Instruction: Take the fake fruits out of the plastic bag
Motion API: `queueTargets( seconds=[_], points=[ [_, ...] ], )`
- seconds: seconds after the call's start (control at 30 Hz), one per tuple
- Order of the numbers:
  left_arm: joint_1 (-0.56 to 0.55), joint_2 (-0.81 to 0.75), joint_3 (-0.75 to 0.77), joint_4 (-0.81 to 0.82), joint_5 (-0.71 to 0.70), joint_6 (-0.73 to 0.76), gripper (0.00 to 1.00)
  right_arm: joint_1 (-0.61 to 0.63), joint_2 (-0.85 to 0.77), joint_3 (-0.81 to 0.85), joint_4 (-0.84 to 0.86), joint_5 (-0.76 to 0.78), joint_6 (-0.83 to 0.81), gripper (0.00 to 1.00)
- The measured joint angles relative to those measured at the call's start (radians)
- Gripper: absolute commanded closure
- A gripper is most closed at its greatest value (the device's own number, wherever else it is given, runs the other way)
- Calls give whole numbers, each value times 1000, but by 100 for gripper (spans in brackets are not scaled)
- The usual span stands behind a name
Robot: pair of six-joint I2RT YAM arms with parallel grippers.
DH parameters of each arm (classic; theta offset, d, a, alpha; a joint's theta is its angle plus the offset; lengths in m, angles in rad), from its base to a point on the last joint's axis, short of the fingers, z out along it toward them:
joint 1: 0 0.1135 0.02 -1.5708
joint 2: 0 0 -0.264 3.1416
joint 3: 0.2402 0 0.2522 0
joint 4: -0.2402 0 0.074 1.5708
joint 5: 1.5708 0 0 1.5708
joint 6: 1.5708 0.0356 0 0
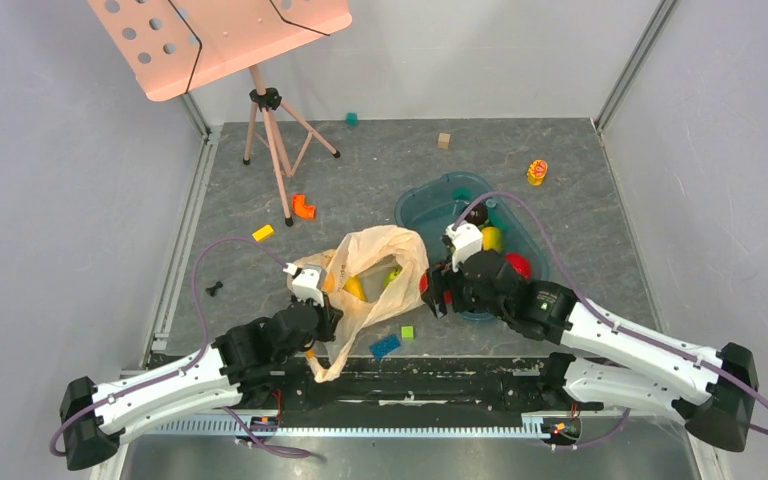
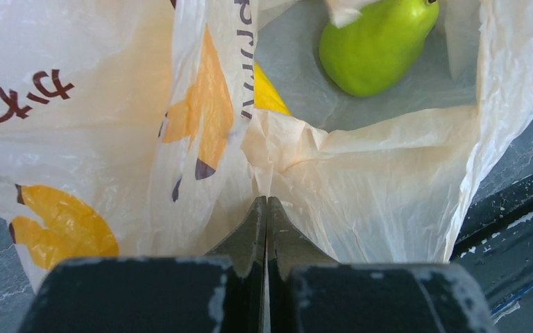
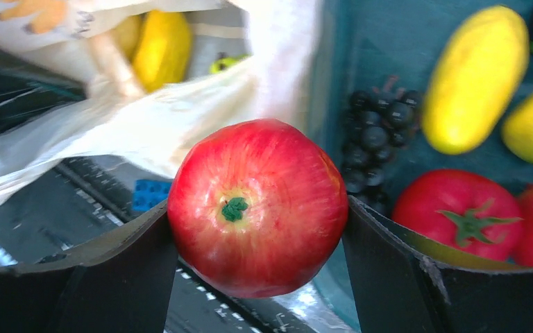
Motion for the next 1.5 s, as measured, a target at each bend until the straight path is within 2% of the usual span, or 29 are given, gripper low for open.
queueTargets(
  seconds=[0.33, 0.47, 0.63, 1.0, 1.23, 1.4, 1.5],
  points=[
    [0, 13, 0, 0, 0, 0, 98, -318, -15, -37, -18, -81, -80, 41],
    [0, 19, 0, 0, 1, 0, 98, -399, 37, -36, 21, -122, -121, 41],
    [0, 19, 0, 0, 2, 0, 98, -440, 190, 11, 47, -149, -179, 41],
    [0, 19, 0, 0, 11, 0, 98, -500, 503, 266, 147, -160, -251, 41],
    [0, 17, 0, 0, 11, 0, 98, -509, 698, 315, 195, -161, -265, 40],
    [0, 17, 0, 0, 11, 0, 98, -513, 806, 341, 202, -151, -280, 36],
    [0, 17, 0, 0, 11, 0, 98, -513, 835, 346, 212, -147, -287, 30]
  ],
)
